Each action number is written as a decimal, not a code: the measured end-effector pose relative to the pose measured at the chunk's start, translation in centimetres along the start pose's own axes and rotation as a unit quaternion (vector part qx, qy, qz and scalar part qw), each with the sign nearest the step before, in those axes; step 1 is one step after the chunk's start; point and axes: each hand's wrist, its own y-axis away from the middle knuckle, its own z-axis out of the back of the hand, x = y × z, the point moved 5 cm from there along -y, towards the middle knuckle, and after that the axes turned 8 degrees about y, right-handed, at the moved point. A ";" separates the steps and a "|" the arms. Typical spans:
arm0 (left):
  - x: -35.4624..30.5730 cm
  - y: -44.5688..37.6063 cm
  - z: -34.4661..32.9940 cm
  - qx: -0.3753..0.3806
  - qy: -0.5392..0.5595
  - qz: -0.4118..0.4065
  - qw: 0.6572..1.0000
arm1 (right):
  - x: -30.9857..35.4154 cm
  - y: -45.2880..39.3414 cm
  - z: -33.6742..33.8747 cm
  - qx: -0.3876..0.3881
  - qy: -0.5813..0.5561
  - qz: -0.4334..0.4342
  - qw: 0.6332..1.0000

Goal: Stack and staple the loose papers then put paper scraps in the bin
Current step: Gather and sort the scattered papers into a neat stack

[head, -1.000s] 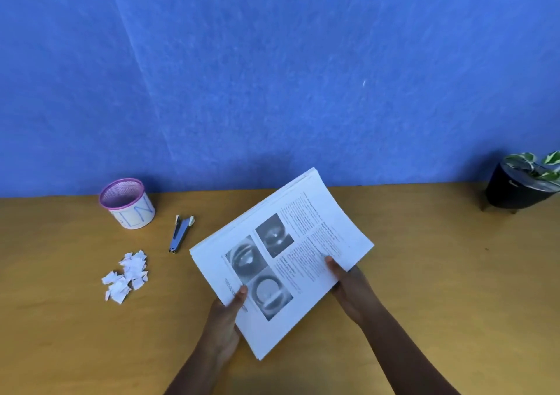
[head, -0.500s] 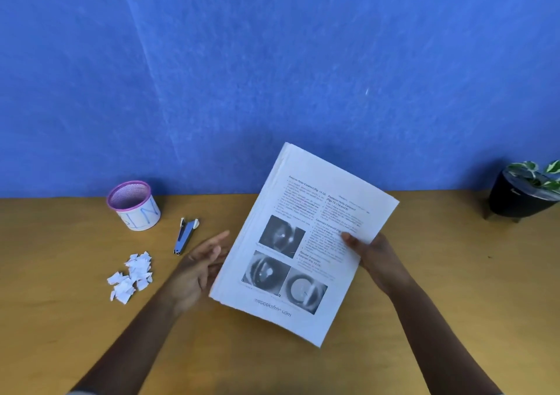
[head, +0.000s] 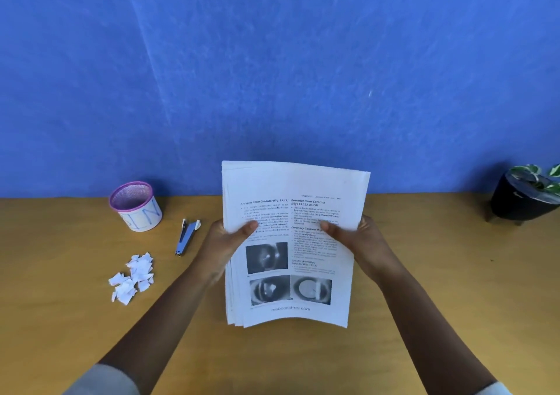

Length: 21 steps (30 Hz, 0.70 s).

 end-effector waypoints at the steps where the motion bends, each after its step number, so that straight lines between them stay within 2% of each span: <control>1: 0.2 0.2 0.0 -0.007 0.007 -0.010 1.000 | 0.1 -0.1 -0.1 -0.006 -0.006 0.007 1.000; 7: 0.7 1.2 -0.3 -0.040 0.001 -0.051 0.998 | 0.2 0.0 -0.2 0.009 -0.008 0.061 0.998; 15: 2.5 1.2 0.5 0.008 -0.017 -0.039 0.999 | -3.4 0.5 -0.3 0.030 -0.002 0.018 0.999; 21: 2.9 1.0 -0.2 -0.017 0.002 -0.035 0.999 | -2.8 0.3 -0.5 0.020 -0.011 0.033 0.999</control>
